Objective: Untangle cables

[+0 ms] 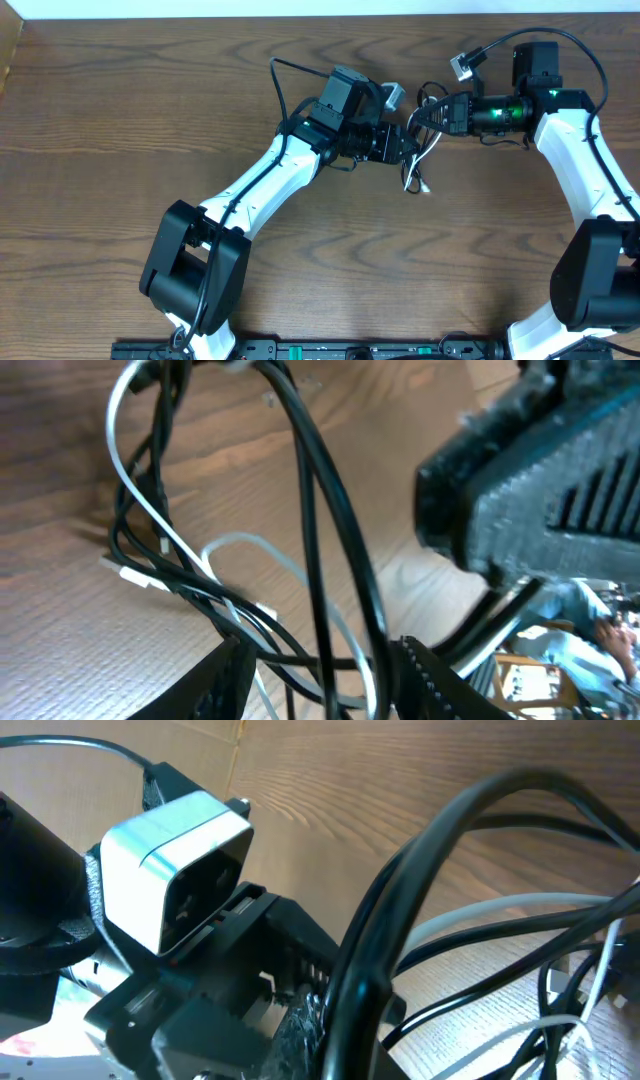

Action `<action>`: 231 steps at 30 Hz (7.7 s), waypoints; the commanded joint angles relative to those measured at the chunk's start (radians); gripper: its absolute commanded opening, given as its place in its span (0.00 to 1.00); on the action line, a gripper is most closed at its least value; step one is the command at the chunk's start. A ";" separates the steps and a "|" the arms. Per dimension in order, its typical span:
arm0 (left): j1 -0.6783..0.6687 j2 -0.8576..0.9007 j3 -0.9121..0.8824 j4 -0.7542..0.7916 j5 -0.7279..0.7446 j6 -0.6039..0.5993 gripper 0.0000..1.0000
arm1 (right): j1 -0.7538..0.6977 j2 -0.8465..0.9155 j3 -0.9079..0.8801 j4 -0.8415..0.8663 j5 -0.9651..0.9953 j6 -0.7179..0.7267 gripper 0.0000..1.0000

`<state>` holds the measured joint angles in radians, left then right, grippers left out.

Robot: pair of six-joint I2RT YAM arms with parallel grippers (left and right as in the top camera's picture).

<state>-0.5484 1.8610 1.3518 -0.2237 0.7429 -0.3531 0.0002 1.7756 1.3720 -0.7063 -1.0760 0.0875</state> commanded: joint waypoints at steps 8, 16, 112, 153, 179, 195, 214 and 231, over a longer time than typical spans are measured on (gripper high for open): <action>-0.031 0.105 -0.008 0.079 -0.082 -0.018 0.33 | -0.002 -0.010 0.011 -0.004 -0.029 0.001 0.01; 0.012 0.075 -0.008 0.043 -0.082 -0.006 0.08 | -0.017 -0.010 0.011 -0.105 0.419 0.123 0.01; 0.504 -0.393 -0.005 0.376 0.545 -0.774 0.07 | 0.212 0.127 -0.045 -0.081 1.190 0.449 0.01; 0.526 -0.393 -0.005 0.364 0.395 -0.541 0.07 | 0.338 0.077 0.150 0.061 0.650 0.230 0.01; 0.578 -0.370 -0.006 -0.487 -0.520 0.071 0.07 | -0.212 -0.282 0.421 -0.297 0.606 0.143 0.01; 0.578 -0.246 -0.008 -0.559 -0.526 0.143 0.07 | -0.297 -0.367 0.707 -0.301 0.466 0.169 0.01; 0.548 -0.360 0.000 -0.546 -0.051 0.279 0.69 | -0.083 -0.050 0.706 -0.645 0.478 -0.154 0.75; 0.119 -0.137 0.000 -0.310 -0.283 0.315 0.72 | -0.073 0.214 0.706 -0.683 0.532 -0.134 0.75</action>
<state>-0.3672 1.6279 1.3396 -0.5995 0.5381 -0.0658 -0.0547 1.9896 2.0708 -1.3827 -0.5587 -0.0345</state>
